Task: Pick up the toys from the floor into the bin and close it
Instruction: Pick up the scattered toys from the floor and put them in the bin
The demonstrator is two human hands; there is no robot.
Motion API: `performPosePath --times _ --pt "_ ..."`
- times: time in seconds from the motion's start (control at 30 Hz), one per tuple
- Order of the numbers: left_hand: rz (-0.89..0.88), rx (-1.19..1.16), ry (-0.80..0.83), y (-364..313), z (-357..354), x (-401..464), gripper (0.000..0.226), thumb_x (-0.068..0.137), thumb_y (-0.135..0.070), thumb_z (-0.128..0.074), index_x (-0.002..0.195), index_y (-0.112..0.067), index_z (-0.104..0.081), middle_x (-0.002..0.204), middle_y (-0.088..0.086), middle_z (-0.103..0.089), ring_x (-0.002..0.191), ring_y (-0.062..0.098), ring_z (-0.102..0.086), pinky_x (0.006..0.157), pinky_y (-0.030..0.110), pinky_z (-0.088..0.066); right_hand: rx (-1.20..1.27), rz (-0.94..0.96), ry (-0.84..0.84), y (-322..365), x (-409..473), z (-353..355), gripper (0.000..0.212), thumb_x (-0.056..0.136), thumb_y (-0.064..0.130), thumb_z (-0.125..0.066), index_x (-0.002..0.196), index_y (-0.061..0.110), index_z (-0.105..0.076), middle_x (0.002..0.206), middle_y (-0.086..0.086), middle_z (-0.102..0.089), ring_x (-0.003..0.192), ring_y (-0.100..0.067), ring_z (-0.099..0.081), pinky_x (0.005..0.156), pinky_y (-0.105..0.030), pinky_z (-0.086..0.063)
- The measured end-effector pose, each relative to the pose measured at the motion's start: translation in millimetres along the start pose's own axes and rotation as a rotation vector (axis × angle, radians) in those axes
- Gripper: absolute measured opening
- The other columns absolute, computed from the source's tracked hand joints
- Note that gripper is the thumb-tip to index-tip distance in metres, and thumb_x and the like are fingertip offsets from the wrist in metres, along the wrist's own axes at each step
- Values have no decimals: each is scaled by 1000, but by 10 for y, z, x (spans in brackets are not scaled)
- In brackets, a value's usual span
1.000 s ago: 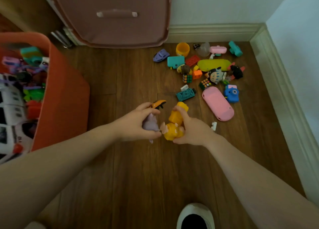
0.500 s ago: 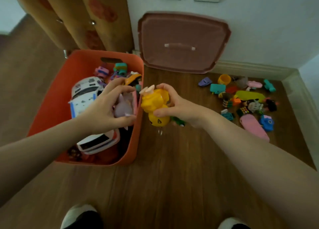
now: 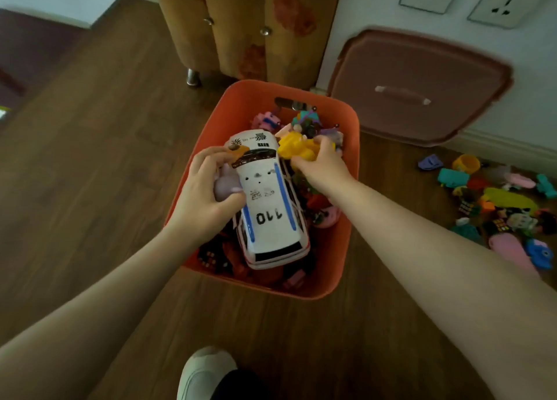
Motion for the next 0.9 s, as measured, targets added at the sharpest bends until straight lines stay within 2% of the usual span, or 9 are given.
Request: performPosePath --times 0.1,0.17,0.27,0.37,0.47,0.63,0.7,0.8,0.9 --pt "118 -68 -36 191 50 -36 66 54 -50 -48 116 -27 -48 115 -20 -42 111 3 -40 86 16 -35 -311 81 -60 -78 55 -137 56 94 35 -46 144 16 -28 148 -16 -25 135 -34 -28 104 -37 -30" --pt "192 -14 69 293 3 -45 77 56 -45 -55 128 -19 -44 132 -10 -34 119 4 -32 94 21 -31 -424 67 -59 -143 112 -146 58 97 38 -38 148 18 -20 156 -13 -11 142 -36 -13 112 -46 -21" --pt "301 230 365 405 -127 -67 86 73 -24 -65 145 -12 -20 154 2 -5 140 22 -14 111 35 -25 -506 120 -90 -189 166 -149 59 100 38 -33 151 17 -11 159 -9 2 146 -33 -1 117 -46 -11" --pt "328 565 654 467 -247 -107 111 76 -34 -66 147 -17 18 154 8 23 142 31 19 115 48 1 -609 275 -95 -210 150 -212 61 100 31 -33 151 20 -1 160 -8 6 147 -28 3 119 -46 -6" --pt "362 523 690 441 -289 -119 122 75 -46 -67 142 -19 31 149 5 37 140 30 26 114 48 7 -551 281 -29 -282 146 -238 67 99 35 -36 151 26 6 160 -6 6 146 -31 -4 118 -47 -9" --pt "217 273 186 207 -182 -49 92 84 -25 -58 149 -18 7 158 -1 10 144 20 10 117 43 -5 -588 165 16 -315 80 -129 67 97 51 -30 149 33 8 160 -5 2 147 -29 1 117 -45 -5" --pt "40 290 205 45 -196 -9 78 90 -19 -48 150 -20 1 158 -4 7 144 14 11 118 37 -1 -614 197 59 -272 19 -71 65 98 49 -29 150 31 5 160 -5 0 147 -28 -2 117 -45 -12" --pt "-164 351 285 -187 -343 64 65 95 -26 -41 150 -17 -7 158 -4 2 144 12 12 118 33 2 -569 236 169 -277 -119 -73 63 98 45 -29 151 26 2 160 -1 -1 147 -29 -4 115 -50 -25" --pt "-313 336 285 -527 -647 183 58 93 -27 -43 146 -9 -27 155 5 -22 145 20 -5 118 38 -9 -638 475 149 -377 -350 10 62 94 41 -26 149 11 -22 156 -9 -24 144 -27 -20 116 -48 -23"
Point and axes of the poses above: each hand's wrist, its own x-axis towards the middle knuckle, its own z-axis out of the back of the hand, y = z × x, the point moved 1 cm from there along x, towards the middle knuckle
